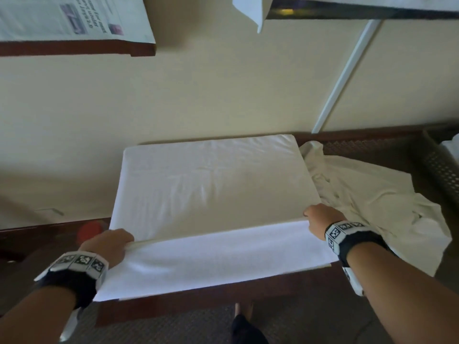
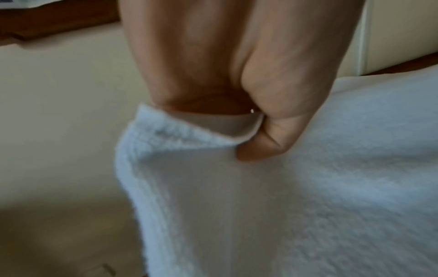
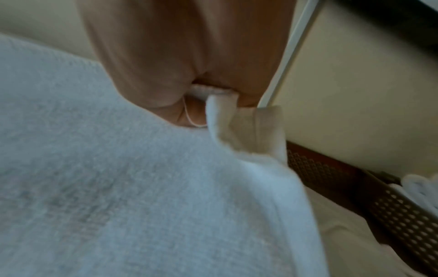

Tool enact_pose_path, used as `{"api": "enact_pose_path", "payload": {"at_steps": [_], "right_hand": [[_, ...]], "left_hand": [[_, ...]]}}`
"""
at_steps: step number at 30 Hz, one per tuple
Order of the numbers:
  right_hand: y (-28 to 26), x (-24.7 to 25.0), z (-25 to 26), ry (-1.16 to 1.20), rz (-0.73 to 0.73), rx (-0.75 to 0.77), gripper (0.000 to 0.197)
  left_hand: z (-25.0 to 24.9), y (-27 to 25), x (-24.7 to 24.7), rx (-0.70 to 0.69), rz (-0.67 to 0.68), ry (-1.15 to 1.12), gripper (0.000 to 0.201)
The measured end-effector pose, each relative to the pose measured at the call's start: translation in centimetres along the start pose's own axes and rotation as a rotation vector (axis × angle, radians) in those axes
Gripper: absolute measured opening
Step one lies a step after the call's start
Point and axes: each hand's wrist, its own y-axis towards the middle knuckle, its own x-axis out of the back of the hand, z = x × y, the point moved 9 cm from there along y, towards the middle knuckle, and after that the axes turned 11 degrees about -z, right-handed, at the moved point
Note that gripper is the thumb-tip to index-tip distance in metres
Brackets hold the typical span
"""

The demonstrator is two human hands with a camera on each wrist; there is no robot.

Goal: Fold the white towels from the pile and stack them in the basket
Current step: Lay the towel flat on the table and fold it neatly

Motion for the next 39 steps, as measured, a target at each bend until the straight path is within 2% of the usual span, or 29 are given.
{"api": "enact_pose_path", "payload": {"at_steps": [3, 8, 11, 13, 15, 17, 20, 22, 24, 26, 31, 35, 39], "right_hand": [[4.4, 2.4, 0.3, -0.017, -0.02, 0.02, 0.028], [11.6, 5.6, 0.5, -0.031, -0.065, 0.056, 0.028], [15.2, 6.9, 0.6, -0.028, -0.104, 0.05, 0.026], [16.7, 7.5, 0.4, -0.07, -0.192, 0.034, 0.023], [17.1, 7.6, 0.4, -0.087, -0.319, 0.028, 0.03], [16.3, 6.7, 0.8, -0.035, -0.411, 0.051, 0.037], [13.5, 4.1, 2.2, 0.125, -0.472, 0.11, 0.035], [11.3, 1.0, 3.2, 0.192, -0.369, 0.11, 0.047], [9.1, -2.8, 3.7, 0.244, -0.205, 0.075, 0.059], [7.2, -5.1, 3.6, 0.28, -0.126, 0.057, 0.066], [2.9, -5.0, 3.1, 0.299, -0.121, 0.069, 0.068], [-1.1, -4.8, 2.9, 0.295, -0.139, 0.03, 0.054], [-2.8, -4.2, 2.6, 0.157, -0.175, 0.033, 0.039]], "left_hand": [[1.6, 4.6, 2.5, 0.037, -0.015, -0.007, 0.039], [3.3, 10.8, 7.8, 0.15, -0.113, -0.028, 0.036], [2.7, 13.2, 10.8, 0.149, -0.186, -0.02, 0.031], [1.9, 13.7, 12.3, 0.149, -0.274, 0.053, 0.038], [0.5, 13.1, 12.5, 0.147, -0.395, 0.009, 0.052], [-1.3, 11.6, 10.1, 0.126, -0.451, -0.138, 0.059], [-3.4, 8.4, 3.6, 0.133, -0.378, -0.323, 0.067], [-3.8, 6.4, -0.3, 0.165, -0.313, -0.377, 0.073], [-3.7, 5.0, -2.2, 0.162, -0.296, -0.366, 0.07], [-3.8, 3.6, -2.6, 0.159, -0.298, -0.355, 0.068], [-3.9, 0.0, -2.8, 0.163, -0.356, -0.332, 0.073], [-4.5, -3.3, -2.5, 0.173, -0.384, -0.267, 0.063], [-5.1, -4.8, -2.1, 0.12, -0.388, -0.143, 0.049]]}}
